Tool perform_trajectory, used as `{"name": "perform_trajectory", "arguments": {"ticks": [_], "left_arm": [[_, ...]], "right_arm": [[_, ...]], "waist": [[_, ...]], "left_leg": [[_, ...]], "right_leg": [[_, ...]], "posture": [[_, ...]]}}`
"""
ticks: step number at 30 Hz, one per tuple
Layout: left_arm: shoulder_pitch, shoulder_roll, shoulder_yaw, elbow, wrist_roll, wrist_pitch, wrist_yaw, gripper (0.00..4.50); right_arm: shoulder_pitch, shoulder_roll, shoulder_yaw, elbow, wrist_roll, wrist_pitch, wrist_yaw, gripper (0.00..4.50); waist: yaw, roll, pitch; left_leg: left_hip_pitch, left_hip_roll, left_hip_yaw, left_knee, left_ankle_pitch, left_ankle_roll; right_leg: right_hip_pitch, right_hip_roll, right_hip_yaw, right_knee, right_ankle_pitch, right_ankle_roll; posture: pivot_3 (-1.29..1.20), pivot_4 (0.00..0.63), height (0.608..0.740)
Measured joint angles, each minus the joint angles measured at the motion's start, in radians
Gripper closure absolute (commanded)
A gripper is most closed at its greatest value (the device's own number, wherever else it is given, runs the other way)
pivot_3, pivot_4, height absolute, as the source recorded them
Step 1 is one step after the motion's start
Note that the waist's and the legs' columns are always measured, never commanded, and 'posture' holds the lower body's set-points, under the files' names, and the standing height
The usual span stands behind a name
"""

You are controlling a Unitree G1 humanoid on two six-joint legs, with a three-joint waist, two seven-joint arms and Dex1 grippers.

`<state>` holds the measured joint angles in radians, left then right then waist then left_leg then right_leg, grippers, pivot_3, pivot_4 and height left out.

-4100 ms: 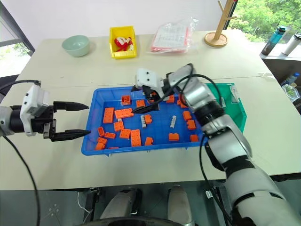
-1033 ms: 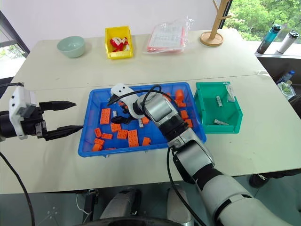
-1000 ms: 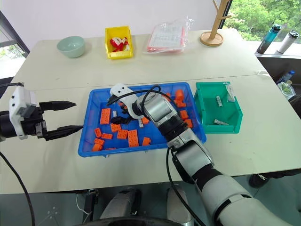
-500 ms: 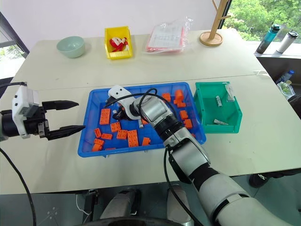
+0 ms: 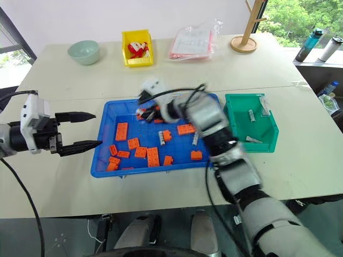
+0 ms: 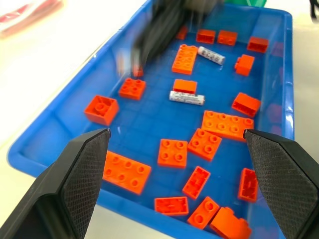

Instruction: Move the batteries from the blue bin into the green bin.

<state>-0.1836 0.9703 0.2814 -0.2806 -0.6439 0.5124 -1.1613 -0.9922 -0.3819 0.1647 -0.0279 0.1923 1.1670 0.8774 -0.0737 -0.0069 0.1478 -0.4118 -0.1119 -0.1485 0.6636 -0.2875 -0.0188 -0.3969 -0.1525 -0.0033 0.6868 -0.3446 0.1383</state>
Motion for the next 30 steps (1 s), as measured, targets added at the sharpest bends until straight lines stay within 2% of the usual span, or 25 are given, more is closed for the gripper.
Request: {"name": "perform_trajectory", "arguments": {"ticks": [1,6,11,14,16,17,20,22,26,29,30], "left_arm": [[0.0,-0.004,-0.003,-0.001,0.0,0.0,0.001,0.0],[-0.068,-0.045,-0.08,0.005,0.003,0.0,0.002,0.0],[-0.136,-0.072,-0.138,0.043,0.022,-0.019,-0.017,0.0],[-0.184,-0.09,-0.169,0.082,0.034,-0.026,-0.03,0.0],[-0.194,-0.091,-0.182,0.093,0.044,-0.029,-0.036,0.0],[-0.2,-0.094,-0.187,0.097,0.045,-0.031,-0.037,0.0],[-0.214,-0.103,-0.191,0.113,0.049,-0.042,-0.043,0.0],[-0.214,-0.104,-0.191,0.117,0.055,-0.044,-0.048,0.0],[-0.215,-0.107,-0.192,0.114,0.056,-0.045,-0.055,0.0],[-0.213,-0.107,-0.192,0.111,0.059,-0.045,-0.057,0.0],[-0.215,-0.108,-0.193,0.11,0.061,-0.045,-0.057,0.0]], "right_arm": [[0.005,-0.029,-0.023,-0.021,0.009,0.017,0.004,4.46],[0.157,-0.38,-0.197,-0.142,0.049,0.114,0.008,4.46],[0.285,-0.522,-0.319,-0.18,0.07,0.139,-0.016,4.46],[0.404,-0.562,-0.366,-0.201,0.083,0.138,-0.038,4.46],[0.443,-0.564,-0.378,-0.203,0.09,0.133,-0.051,3.41],[0.456,-0.566,-0.379,-0.204,0.091,0.13,-0.057,3.12],[0.506,-0.595,-0.378,-0.193,0.086,0.056,-0.075,1.64],[0.493,-0.601,-0.374,-0.178,0.088,-0.01,-0.074,1.64],[0.37,-0.601,-0.323,-0.171,0.105,-0.19,-0.012,1.64],[0.251,-0.562,-0.223,-0.158,0.119,-0.295,0.076,1.64],[0.197,-0.522,-0.172,-0.143,0.131,-0.322,0.111,1.36]], "waist": [[0.003,0.0,0.0],[0.026,-0.001,0.0],[0.027,0.0,0.0],[0.029,0.0,0.0],[0.028,0.0,0.0],[0.028,0.0,0.0],[0.029,0.0,0.0],[0.029,0.0,0.0],[0.025,0.0,0.0],[0.025,0.0,0.0],[0.024,0.0,0.0]], "left_leg": [[0.0,0.0,0.0,0.0,0.0,0.0],[0.0,-0.001,0.005,0.001,0.0,0.001],[0.0,0.003,0.009,0.0,-0.001,0.001],[0.0,0.002,0.009,0.001,-0.001,0.001],[0.0,0.003,0.01,0.001,-0.001,0.001],[0.0,0.003,0.01,0.001,-0.001,0.001],[0.0,0.002,0.01,0.001,-0.001,0.001],[0.0,0.002,0.01,0.001,-0.001,0.001],[0.001,0.004,0.01,0.0,-0.001,0.001],[0.001,0.004,0.01,0.001,-0.001,0.001],[0.001,0.004,0.01,0.001,-0.001,0.001]], "right_leg": [[0.0,0.0,0.0,-0.001,0.0,0.0],[0.0,-0.002,0.0,-0.002,0.0,0.0],[0.0,0.0,0.0,-0.002,0.0,0.0],[0.001,-0.001,0.0,-0.002,0.0,0.0],[0.0,-0.001,0.0,-0.002,0.0,0.0],[0.0,-0.001,0.0,-0.002,0.0,0.0],[0.0,-0.001,0.0,-0.002,0.0,0.0],[0.0,-0.001,0.0,-0.003,0.0,0.0],[0.0,0.0,0.0,-0.003,0.0,0.0],[0.0,0.001,0.0,-0.004,0.0,0.0],[0.0,0.001,0.0,-0.004,0.0,0.0]], "posture": [[0.0,0.15,0.719],[0.0,0.15,0.719],[0.0,0.15,0.719],[0.0,0.15,0.719],[0.0,0.15,0.719],[0.0,0.15,0.719],[0.0,0.15,0.719],[0.0,0.15,0.719],[0.0,0.15,0.719],[0.0,0.15,0.719],[0.0,0.15,0.719]]}}
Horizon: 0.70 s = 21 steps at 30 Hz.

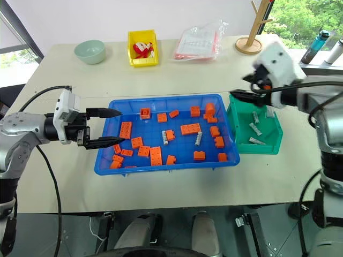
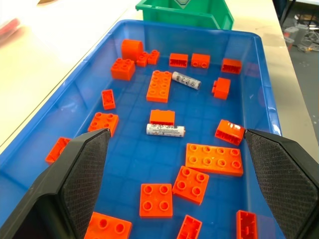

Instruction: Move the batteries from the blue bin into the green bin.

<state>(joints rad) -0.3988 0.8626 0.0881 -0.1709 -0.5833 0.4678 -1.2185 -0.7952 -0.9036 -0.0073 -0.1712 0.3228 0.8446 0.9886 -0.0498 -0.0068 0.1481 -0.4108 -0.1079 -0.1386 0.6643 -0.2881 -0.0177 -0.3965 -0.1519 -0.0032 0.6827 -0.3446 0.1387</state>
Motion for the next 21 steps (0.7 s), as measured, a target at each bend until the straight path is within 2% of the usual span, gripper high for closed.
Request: {"name": "perform_trajectory", "arguments": {"ticks": [2,3,4,10,16,21], "left_arm": [[-0.002,0.0,-0.003,-0.004,0.001,0.002,0.0,0.0],[-0.006,0.0,-0.006,-0.008,0.002,0.005,0.0,0.0],[-0.01,-0.001,-0.008,-0.013,0.002,0.005,0.0,0.0],[-0.007,0.001,-0.009,-0.058,0.002,0.028,0.003,0.0],[0.014,0.002,-0.006,-0.106,-0.001,0.052,0.015,0.0],[0.042,0.01,0.008,-0.136,-0.016,0.069,0.032,0.0]], "right_arm": [[-0.084,0.088,0.097,0.043,0.009,-0.031,0.058,0.81],[-0.127,0.14,0.161,0.082,0.004,-0.06,0.09,0.19],[-0.134,0.161,0.194,0.093,0.004,-0.075,0.102,0.08],[-0.151,0.28,0.424,0.294,-0.128,-0.389,0.267,0.08],[-0.155,0.361,0.502,0.501,-0.247,-0.647,0.339,0.08],[-0.163,0.433,0.515,0.642,-0.306,-0.735,0.356,0.08]], "waist": [[-0.001,0.0,0.0],[-0.004,0.0,0.0],[-0.001,-0.001,0.0],[0.005,-0.002,0.0],[-0.009,-0.002,0.0],[-0.022,-0.002,0.0]], "left_leg": [[0.0,0.0,-0.001,0.0,0.0,0.0],[0.0,0.0,-0.001,0.0,0.0,0.0],[0.0,0.0,-0.002,0.0,0.0,0.0],[-0.001,-0.003,-0.005,0.002,0.0,0.0],[-0.001,-0.002,-0.005,0.001,0.0,0.0],[-0.001,-0.001,-0.005,0.001,0.0,0.0]], "right_leg": [[0.0,0.0,0.0,0.0,0.0,0.0],[0.0,0.0,0.0,0.0,0.0,0.0],[0.001,0.0,0.0,0.001,0.0,0.0],[0.001,-0.001,0.0,0.001,0.0,0.0],[0.0,0.0,-0.001,0.001,0.0,0.0],[0.0,0.001,-0.001,0.002,0.0,0.0]], "posture": [[0.0,0.15,0.719],[0.0,0.15,0.719],[0.0,0.15,0.719],[0.0,0.15,0.719],[0.0,0.15,0.719],[0.0,0.15,0.719]]}}
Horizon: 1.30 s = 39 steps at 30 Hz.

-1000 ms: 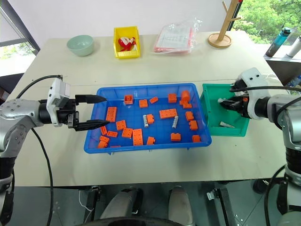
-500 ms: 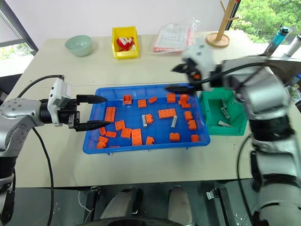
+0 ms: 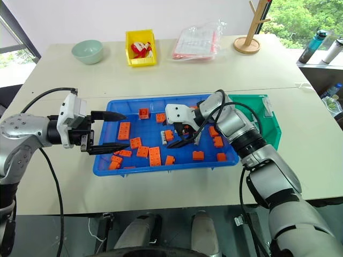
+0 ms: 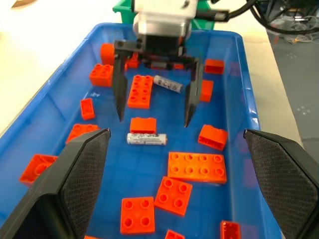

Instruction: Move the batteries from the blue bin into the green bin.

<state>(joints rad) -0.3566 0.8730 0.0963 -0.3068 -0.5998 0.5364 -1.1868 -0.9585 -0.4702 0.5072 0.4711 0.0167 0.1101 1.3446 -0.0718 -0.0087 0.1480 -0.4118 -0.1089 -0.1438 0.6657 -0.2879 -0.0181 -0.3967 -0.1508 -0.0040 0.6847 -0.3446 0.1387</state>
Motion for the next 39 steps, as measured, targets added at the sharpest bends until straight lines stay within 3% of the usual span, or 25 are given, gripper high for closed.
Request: {"name": "perform_trajectory", "arguments": {"ticks": [9,12,15,19,22,26,30,34,39], "left_arm": [[0.018,0.012,0.012,-0.017,-0.003,0.005,0.018,0.0],[0.019,0.012,0.012,-0.018,-0.003,0.005,0.021,0.0],[0.019,0.012,0.011,-0.018,-0.003,0.005,0.028,0.0],[0.007,0.012,0.011,-0.015,-0.003,0.005,0.027,0.0],[-0.003,0.012,0.009,-0.009,-0.003,0.005,0.026,0.0],[-0.011,0.008,0.003,-0.006,-0.003,0.003,0.025,0.0],[-0.014,-0.003,-0.006,0.019,0.0,-0.005,0.017,0.0],[-0.031,-0.019,-0.019,0.058,0.004,-0.023,0.004,0.0],[-0.093,-0.044,-0.056,0.109,0.023,-0.052,-0.021,0.0]], "right_arm": [[-0.045,0.107,-0.003,0.206,-0.056,-0.063,-0.001,0.08],[-0.049,0.121,-0.013,0.249,-0.062,-0.074,-0.001,0.87],[-0.053,0.124,-0.026,0.267,-0.07,-0.085,-0.002,2.15],[-0.04,0.111,-0.044,0.209,-0.07,-0.06,0.006,2.24],[-0.014,0.084,-0.113,0.038,-0.014,0.069,-0.003,2.24],[-0.004,0.006,-0.27,-0.247,0.088,0.322,-0.081,2.24],[0.063,-0.186,-0.457,-0.447,0.15,0.536,-0.162,2.24],[0.24,-0.371,-0.577,-0.521,0.157,0.616,-0.202,2.24],[0.388,-0.496,-0.682,-0.559,0.169,0.648,-0.241,2.24]], "waist": [[0.002,0.0,0.0],[0.0,0.0,0.0],[0.0,0.0,0.0],[0.001,0.0,0.0],[0.001,0.0,0.0],[0.007,0.0,0.0],[0.031,0.0,0.0],[0.036,0.0,0.0],[0.024,0.0,0.0]], "left_leg": [[0.0,-0.001,-0.001,0.0,0.0,0.0],[0.0,0.0,-0.001,0.0,0.0,0.0],[0.0,0.0,-0.001,0.0,0.0,0.0],[0.0,0.0,-0.001,0.0,0.0,0.0],[0.0,-0.001,-0.001,0.0,0.0,0.0],[0.0,-0.001,-0.001,0.0,0.0,0.0],[0.0,-0.003,-0.002,0.0,0.0,0.0],[0.0,-0.003,0.001,0.0,0.0,0.0],[0.0,0.0,0.005,-0.001,0.0,0.0]], "right_leg": [[0.0,0.0,0.0,0.0,0.0,0.0],[0.0,0.0,0.0,0.0,0.0,0.0],[0.0,0.0,0.0,0.0,0.0,0.0],[0.0,0.0,0.0,0.0,0.0,0.0],[0.0,0.0,0.0,0.0,0.0,0.0],[0.0,-0.001,0.0,0.0,0.0,0.0],[0.001,-0.002,0.0,-0.001,0.0,0.0],[0.001,-0.003,0.001,-0.001,0.0,0.0],[0.001,-0.002,0.001,-0.001,0.0,0.0]], "posture": [[0.0,0.15,0.719],[0.0,0.15,0.719],[0.0,0.15,0.719],[0.0,0.15,0.719],[0.0,0.15,0.719],[0.0,0.15,0.719],[0.0,0.15,0.719],[0.0,0.15,0.719],[0.0,0.15,0.719]]}}
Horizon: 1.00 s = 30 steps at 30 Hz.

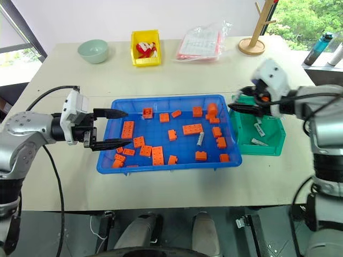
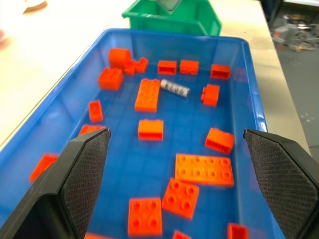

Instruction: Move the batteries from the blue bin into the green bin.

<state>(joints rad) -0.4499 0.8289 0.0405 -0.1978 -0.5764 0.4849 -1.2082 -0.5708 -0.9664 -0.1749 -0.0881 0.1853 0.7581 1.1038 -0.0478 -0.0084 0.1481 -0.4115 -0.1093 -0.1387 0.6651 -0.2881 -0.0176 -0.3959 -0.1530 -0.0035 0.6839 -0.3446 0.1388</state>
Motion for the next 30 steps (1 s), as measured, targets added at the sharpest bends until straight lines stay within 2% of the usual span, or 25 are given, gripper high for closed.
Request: {"name": "perform_trajectory", "arguments": {"ticks": [1,3,6,11,15,18,24,30], "left_arm": [[-0.009,-0.004,-0.005,0.011,0.003,-0.005,-0.007,0.0],[-0.023,-0.009,-0.019,0.026,0.009,-0.016,-0.015,0.0],[-0.03,-0.013,-0.026,0.041,0.018,-0.021,-0.024,0.0],[-0.03,-0.013,-0.026,0.044,0.022,-0.031,-0.031,0.0],[-0.026,-0.013,-0.024,0.041,0.023,-0.032,-0.03,0.0],[-0.025,-0.013,-0.024,0.037,0.022,-0.032,-0.028,0.0],[-0.026,-0.013,-0.025,0.038,0.023,-0.032,-0.027,0.0],[-0.028,-0.014,-0.025,0.034,0.024,-0.032,-0.024,0.0]], "right_arm": [[0.021,-0.013,-0.012,-0.006,0.001,0.0,-0.008,2.24],[0.047,-0.022,-0.024,-0.012,0.011,0.011,-0.024,1.19],[0.067,-0.03,-0.028,-0.012,0.018,0.028,-0.049,0.03],[0.062,-0.054,0.0,-0.008,0.016,-0.021,-0.075,0.03],[-0.059,-0.015,0.03,-0.029,0.077,0.034,-0.077,0.03],[-0.123,0.03,0.108,-0.098,0.125,0.065,-0.057,0.03],[-0.124,0.113,0.362,-0.083,0.101,0.083,-0.045,0.03],[-0.064,0.109,0.406,-0.132,0.077,0.168,-0.092,0.03]], "waist": [[-0.001,0.0,0.0],[-0.002,0.0,0.0],[0.003,0.0,0.0],[0.005,0.0,0.0],[0.0,0.0,0.0],[0.002,0.0,0.0],[0.012,0.0,0.0],[0.006,-0.001,0.0]], "left_leg": [[0.0,0.001,0.001,0.0,0.0,0.0],[0.001,0.001,0.001,0.0,0.0,0.0],[0.0,0.0,0.001,0.0,0.0,0.0],[0.0,0.0,0.0,0.001,0.0,0.0],[0.0,0.001,0.0,0.0,0.0,0.0],[0.001,0.002,-0.001,0.0,0.0,0.0],[0.0,-0.001,-0.003,0.001,0.0,0.0],[0.0,-0.001,-0.003,0.001,0.0,0.0]], "right_leg": [[0.0,0.0,0.0,0.0,0.0,0.0],[0.0,0.001,0.0,0.0,0.0,0.0],[0.0,0.0,0.0,0.0,0.0,0.0],[0.001,0.0,0.0,-0.001,0.0,0.0],[0.0,0.001,0.0,-0.001,0.0,0.0],[0.0,0.001,0.0,-0.001,0.0,0.0],[0.001,0.0,0.0,-0.001,0.0,0.0],[0.001,0.0,0.0,-0.001,0.0,0.0]], "posture": [[0.0,0.15,0.719],[0.0,0.15,0.719],[0.0,0.15,0.719],[0.0,0.15,0.719],[0.0,0.15,0.719],[0.0,0.15,0.719],[0.0,0.15,0.719],[0.0,0.15,0.719]]}}
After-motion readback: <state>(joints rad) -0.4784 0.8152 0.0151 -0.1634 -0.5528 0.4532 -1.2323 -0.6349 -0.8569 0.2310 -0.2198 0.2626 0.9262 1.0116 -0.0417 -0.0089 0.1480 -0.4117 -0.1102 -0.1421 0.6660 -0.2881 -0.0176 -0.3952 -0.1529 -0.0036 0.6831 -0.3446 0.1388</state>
